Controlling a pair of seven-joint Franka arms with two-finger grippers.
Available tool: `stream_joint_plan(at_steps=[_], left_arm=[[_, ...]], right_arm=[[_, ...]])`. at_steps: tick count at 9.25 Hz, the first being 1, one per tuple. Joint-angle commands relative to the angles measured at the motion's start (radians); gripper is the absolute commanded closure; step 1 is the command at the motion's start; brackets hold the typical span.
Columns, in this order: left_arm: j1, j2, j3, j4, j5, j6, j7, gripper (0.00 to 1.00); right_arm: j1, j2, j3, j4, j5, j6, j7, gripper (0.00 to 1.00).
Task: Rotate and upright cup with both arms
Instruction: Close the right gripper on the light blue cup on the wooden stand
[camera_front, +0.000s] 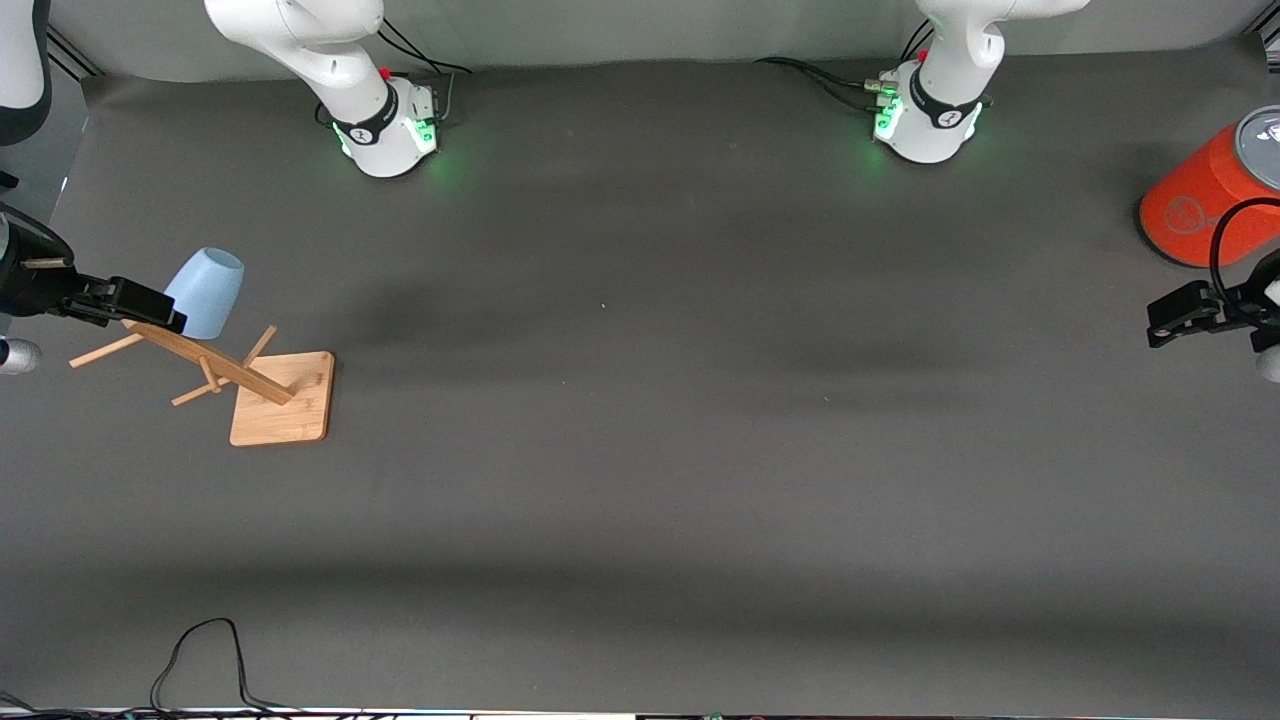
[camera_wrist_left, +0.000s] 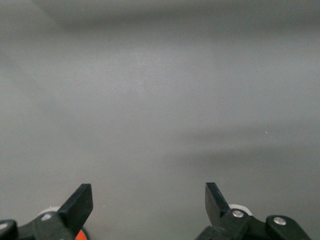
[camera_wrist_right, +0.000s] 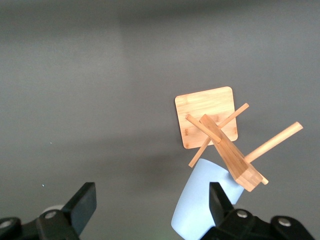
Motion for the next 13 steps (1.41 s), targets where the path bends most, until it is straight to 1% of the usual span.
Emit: stream_joint_plan(at_steps=[1,5,7,9,10,11,12,13], left_arm=[[-0.001,0.017,0.0,0.03,0.007,-0.011,-0.005,0.0],[-0.001,0.017,0.0,0.028,0.004,-0.013,-0.009,0.0],[-0.003,0.017,0.0,0.028,0.004,-0.013,-0.006,0.0],[-0.003,0.017,0.0,0.028,0.004,-0.016,-0.006,0.0],[-0.003,0.017,0.0,0.028,0.003,-0.016,-0.006,0.0],[-0.003,0.017,0.0,0.028,0.003,-0.016,-0.006,0.0],[-0.003,0.017,0.0,0.028,0.003,-0.016,-0.006,0.0],[-0.003,0.017,0.0,0.03,0.003,-0.016,-0.005,0.0]], right_arm=[[0.009,-0.031,-0.007,-0.028,-0.015,0.029,-0.072,0.0],[0.009,-0.038,-0.007,-0.032,-0.017,0.031,-0.082,0.0],[0.009,-0.039,-0.009,-0.035,-0.017,0.041,-0.161,0.0],[0.009,-0.053,-0.009,-0.055,-0.018,0.046,-0.165,0.0],[0.009,-0.079,-0.009,-0.102,-0.04,0.081,-0.177,0.0],[0.009,-0.143,-0.009,-0.2,-0.067,0.139,-0.2,0.0],[0.003,-0.193,-0.018,-0.266,-0.067,0.16,-0.202,0.0],[0.008,-0.212,-0.055,-0.291,-0.067,0.155,-0.206,0.0]])
